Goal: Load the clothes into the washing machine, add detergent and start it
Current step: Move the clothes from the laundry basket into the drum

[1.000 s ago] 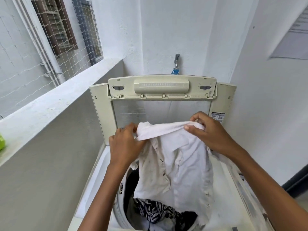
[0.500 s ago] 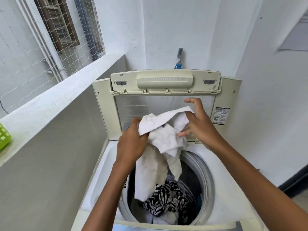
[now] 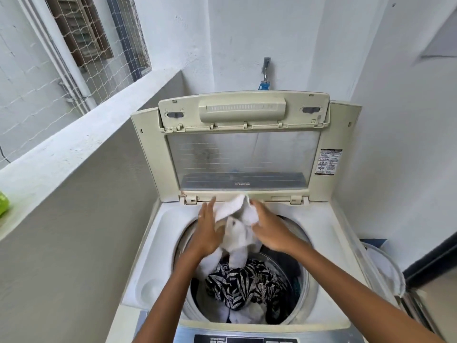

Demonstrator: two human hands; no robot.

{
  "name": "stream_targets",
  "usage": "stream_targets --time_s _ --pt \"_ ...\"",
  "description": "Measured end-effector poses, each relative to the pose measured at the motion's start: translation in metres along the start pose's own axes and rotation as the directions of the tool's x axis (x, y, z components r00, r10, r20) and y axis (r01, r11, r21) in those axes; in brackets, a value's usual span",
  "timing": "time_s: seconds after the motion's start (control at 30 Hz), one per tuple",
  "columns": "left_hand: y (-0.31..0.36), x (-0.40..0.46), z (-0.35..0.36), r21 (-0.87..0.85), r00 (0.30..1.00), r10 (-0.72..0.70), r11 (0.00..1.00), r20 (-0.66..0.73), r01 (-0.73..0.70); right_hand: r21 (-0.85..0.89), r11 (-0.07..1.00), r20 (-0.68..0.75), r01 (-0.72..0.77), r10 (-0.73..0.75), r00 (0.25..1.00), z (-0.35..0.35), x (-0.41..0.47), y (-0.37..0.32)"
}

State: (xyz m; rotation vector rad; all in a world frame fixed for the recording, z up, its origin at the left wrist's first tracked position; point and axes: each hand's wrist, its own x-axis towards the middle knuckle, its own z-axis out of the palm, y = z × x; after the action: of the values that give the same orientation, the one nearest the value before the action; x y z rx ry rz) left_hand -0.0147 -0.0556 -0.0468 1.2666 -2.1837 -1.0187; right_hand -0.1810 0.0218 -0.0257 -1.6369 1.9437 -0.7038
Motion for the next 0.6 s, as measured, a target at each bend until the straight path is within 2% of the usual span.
stream_targets --time_s 0.07,0.1,0.17,0.23,0.33,0.47,0.6 --pt "-0.033 -0.005 0.026 0.216 0.978 -0.127 0.972 0.163 0.09 -0.053 0.989 0.25 -0.141 0.15 0.957 0.02 -0.005 0.04" --pt "-0.046 -0.009 0.037 0.281 0.959 -0.187 0.952 0.213 0.124 -0.104 0.979 0.32 -0.174 0.199 0.926 0.029 -0.008 0.058" --pt "-0.066 -0.019 0.055 0.3 0.913 -0.279 0.935 0.296 0.188 -0.202 0.953 0.415 -0.224 0.29 0.862 0.038 -0.02 0.079" --pt "-0.074 -0.03 0.066 0.26 0.877 -0.311 0.939 0.365 0.225 -0.201 0.939 0.455 -0.278 0.341 0.823 0.036 -0.034 0.081" --pt "-0.065 -0.044 0.077 0.114 0.861 -0.28 0.96 0.424 0.256 -0.149 0.934 0.468 -0.326 0.357 0.809 0.031 -0.051 0.083" --pt "-0.034 -0.06 0.091 0.004 0.871 -0.233 0.966 0.433 0.257 -0.067 0.95 0.402 -0.305 0.306 0.863 0.026 -0.075 0.082" --pt "0.007 -0.072 0.106 -0.102 0.877 -0.153 0.97 0.454 0.223 0.104 0.951 0.324 -0.291 0.244 0.914 0.005 -0.101 0.08"
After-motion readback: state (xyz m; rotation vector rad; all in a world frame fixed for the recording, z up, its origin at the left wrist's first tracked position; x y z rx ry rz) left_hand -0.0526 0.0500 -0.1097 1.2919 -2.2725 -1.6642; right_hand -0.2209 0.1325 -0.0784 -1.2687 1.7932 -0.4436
